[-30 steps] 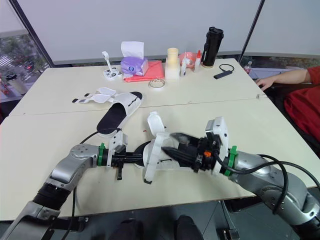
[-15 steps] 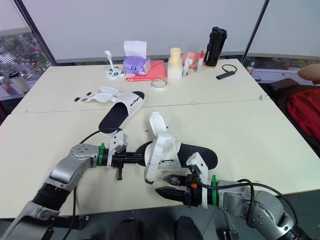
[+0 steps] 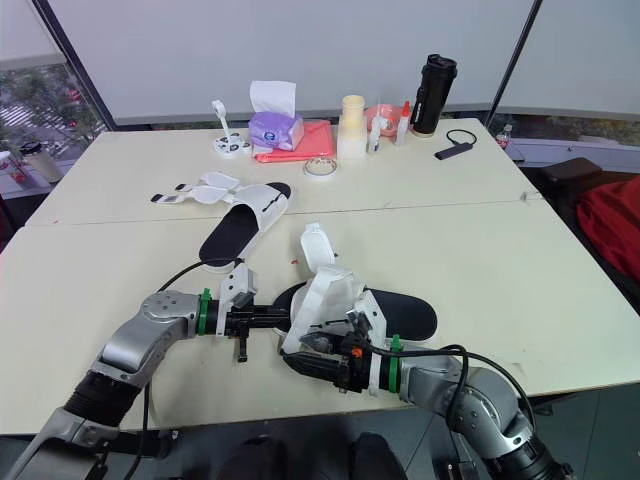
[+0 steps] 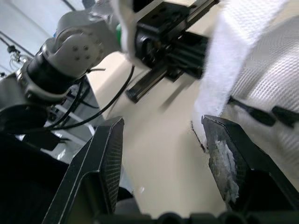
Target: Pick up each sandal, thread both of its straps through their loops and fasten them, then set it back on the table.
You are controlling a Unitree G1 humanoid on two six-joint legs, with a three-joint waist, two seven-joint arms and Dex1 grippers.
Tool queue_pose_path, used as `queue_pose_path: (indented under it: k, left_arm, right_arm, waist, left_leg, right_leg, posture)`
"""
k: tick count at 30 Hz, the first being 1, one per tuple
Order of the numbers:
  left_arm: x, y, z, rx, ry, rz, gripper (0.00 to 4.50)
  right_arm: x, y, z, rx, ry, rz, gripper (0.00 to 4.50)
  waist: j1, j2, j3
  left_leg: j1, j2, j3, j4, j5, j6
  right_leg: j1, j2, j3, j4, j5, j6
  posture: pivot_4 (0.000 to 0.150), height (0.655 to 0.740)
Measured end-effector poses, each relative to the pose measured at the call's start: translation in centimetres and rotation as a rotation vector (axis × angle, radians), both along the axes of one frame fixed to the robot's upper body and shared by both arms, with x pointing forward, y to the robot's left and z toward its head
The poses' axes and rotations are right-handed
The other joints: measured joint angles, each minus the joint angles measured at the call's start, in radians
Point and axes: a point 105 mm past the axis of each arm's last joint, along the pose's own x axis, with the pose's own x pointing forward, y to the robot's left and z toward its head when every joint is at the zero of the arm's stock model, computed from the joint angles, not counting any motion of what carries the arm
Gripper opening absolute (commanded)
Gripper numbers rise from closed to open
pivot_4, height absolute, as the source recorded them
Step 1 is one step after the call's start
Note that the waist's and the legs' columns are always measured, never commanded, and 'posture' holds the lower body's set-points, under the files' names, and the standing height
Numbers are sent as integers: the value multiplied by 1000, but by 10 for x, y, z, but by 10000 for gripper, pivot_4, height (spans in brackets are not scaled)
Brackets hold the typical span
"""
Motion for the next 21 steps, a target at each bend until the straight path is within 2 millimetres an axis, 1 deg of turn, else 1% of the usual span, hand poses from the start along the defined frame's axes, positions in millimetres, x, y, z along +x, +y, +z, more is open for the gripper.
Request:
queue_pose_path:
  k: [4, 6, 7, 9, 11, 14, 18, 21]
  left_arm:
    - [0, 0, 0, -2, 0, 2, 0]
    - [0, -1, 0, -4, -2, 3, 0]
    - [0, -1, 0, -4, -2, 5, 0]
    - [0, 1, 0, -4, -2, 11, 0]
    - [0, 1, 0, -4, -2, 12, 0]
    - [-1, -1, 0, -9, -2, 10, 0]
    - [-1, -2, 0, -12, -2, 8, 0]
    - [-1, -2, 0, -11, -2, 4, 0]
  right_arm:
    - [2, -6, -9, -36, 14, -26, 27842]
    - [0, -15, -13, -50, 34, -40, 27842]
    - [-1, -22, -15, -63, 45, -50, 27842]
    - [-2, -30, -12, -50, 56, -66, 27842]
    - [-5, -29, -9, -35, 49, -62, 27842]
    - [-5, -23, -11, -27, 48, -59, 27842]
    - [-1, -14, -12, -18, 42, -43, 27842]
    - [3, -11, -13, -17, 38, -41, 27842]
  waist:
    - [0, 0, 0]
    - [1, 0, 0]
    - [1, 0, 0]
    - [0, 0, 0]
    - [-1, 0, 0]
    - [-2, 0, 0]
    - [0, 0, 0]
    - [0, 0, 0]
  left_leg:
    - [0, 0, 0, 0, 0, 0]
    - [0, 0, 0, 0, 0, 0]
    - [-1, -1, 0, 0, 0, 0]
    - [0, 0, 0, 0, 0, 0]
    - [0, 0, 0, -1, 0, 0]
    - [0, 0, 0, -1, 0, 0]
    - [0, 0, 0, 0, 0, 0]
    - [-1, 0, 0, -1, 0, 0]
  right_leg:
    - [0, 0, 0, 0, 0, 0]
    - [0, -1, 0, 0, 0, 0]
    - [0, -1, 0, -1, 0, 0]
    - [0, -1, 0, -1, 0, 0]
    - [0, 0, 0, -1, 0, 0]
    - [0, 0, 0, -1, 0, 0]
    - [0, 0, 0, -1, 0, 0]
    - [0, 0, 0, -1, 0, 0]
  posture:
    - [1500, 7400]
    - [1500, 7400]
    - [1500, 7400]
    - [1500, 7400]
    - [1500, 7400]
    - [1500, 7400]
    - [1500, 7400]
    - [1500, 7400]
